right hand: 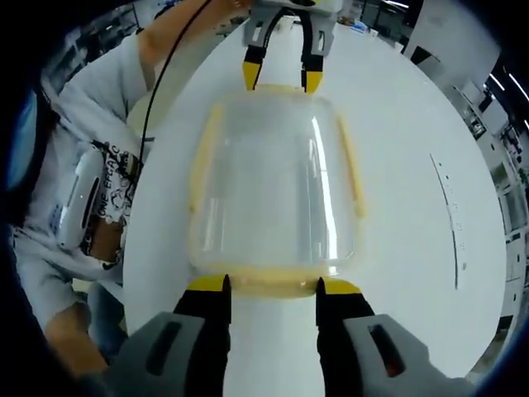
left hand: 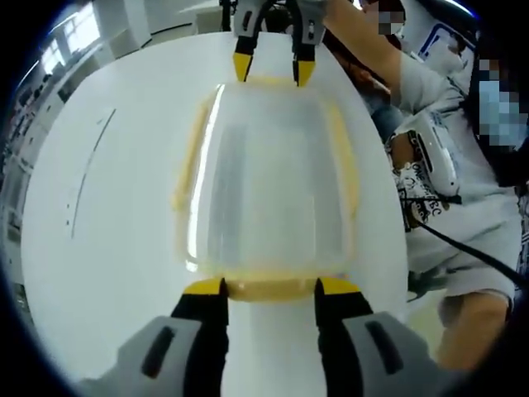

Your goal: Snap each plastic latch of the storage box into its locked position after aligning the lid with the box until every specified latch is closed and the lid sits flush.

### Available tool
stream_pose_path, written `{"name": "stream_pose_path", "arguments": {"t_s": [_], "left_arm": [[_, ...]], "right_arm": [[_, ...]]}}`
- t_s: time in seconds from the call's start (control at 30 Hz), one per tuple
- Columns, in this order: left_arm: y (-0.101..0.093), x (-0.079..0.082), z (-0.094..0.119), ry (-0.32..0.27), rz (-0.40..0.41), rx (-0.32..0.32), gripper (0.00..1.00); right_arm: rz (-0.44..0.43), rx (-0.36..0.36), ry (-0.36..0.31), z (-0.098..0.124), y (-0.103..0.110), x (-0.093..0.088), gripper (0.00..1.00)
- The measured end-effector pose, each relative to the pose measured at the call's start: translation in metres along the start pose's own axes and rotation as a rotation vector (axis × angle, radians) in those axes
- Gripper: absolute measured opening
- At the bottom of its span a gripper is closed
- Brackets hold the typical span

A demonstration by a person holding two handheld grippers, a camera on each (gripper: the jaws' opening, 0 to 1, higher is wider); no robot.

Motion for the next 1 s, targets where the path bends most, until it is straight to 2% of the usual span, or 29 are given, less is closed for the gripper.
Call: {"name": "stream_pose_path", "arguments": {"t_s": [0.17, 0.3, 0.33, 0.57, 0.7, 0.8, 0.87, 0.9, 0.93, 0.97, 1.0], "left_arm": [[0.001, 0.000, 0.000, 0.019, -0.006, -0.002, 0.41], [0.000, 0.001, 0.000, 0.040, -0.012, 0.006, 0.42], [0.000, 0.001, 0.000, 0.041, -0.012, 0.007, 0.42], [0.000, -0.003, 0.002, 0.030, 0.040, 0.022, 0.42], [0.001, -0.009, 0.005, 0.007, 0.095, 0.030, 0.41], [0.002, -0.018, 0.008, 0.004, 0.115, 0.048, 0.39], [0.007, -0.027, 0.014, 0.017, 0.118, 0.106, 0.30], [0.009, -0.031, 0.017, -0.004, 0.151, 0.155, 0.27], [0.012, -0.033, 0.021, -0.035, 0.150, 0.199, 0.27], [0.012, -0.037, 0.026, -0.041, 0.143, 0.207, 0.23], [0.010, -0.039, 0.031, -0.050, 0.152, 0.206, 0.14]], "right_arm": [[0.005, 0.008, -0.002, -0.001, 0.000, 0.000, 0.40], [0.097, 0.015, -0.014, -0.001, -0.001, -0.003, 0.40], [0.091, 0.010, -0.020, -0.001, 0.000, -0.005, 0.40], [0.089, 0.004, -0.058, -0.001, -0.001, -0.007, 0.40], [0.112, -0.004, -0.070, -0.001, -0.003, -0.010, 0.37], [0.092, -0.014, -0.108, 0.000, -0.005, -0.012, 0.42], [0.076, 0.006, -0.152, 0.002, -0.004, -0.016, 0.47], [0.049, 0.012, -0.175, 0.004, -0.004, -0.019, 0.49], [0.028, -0.001, -0.195, 0.008, -0.007, -0.022, 0.50], [0.022, -0.023, -0.218, 0.012, -0.010, -0.025, 0.50], [0.022, -0.046, -0.252, 0.019, -0.012, -0.027, 0.50]]}}
Point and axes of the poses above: the point that each gripper's makers call its tool centre point, and the gripper's own axes: z roughly backward along the fingers, y roughly to its left, x roughly out of its top, the point moved 8 cm from there along z, roughly backward along the fingers, and after that the axes turned 5 degrees about z, right-handed, at the moved point
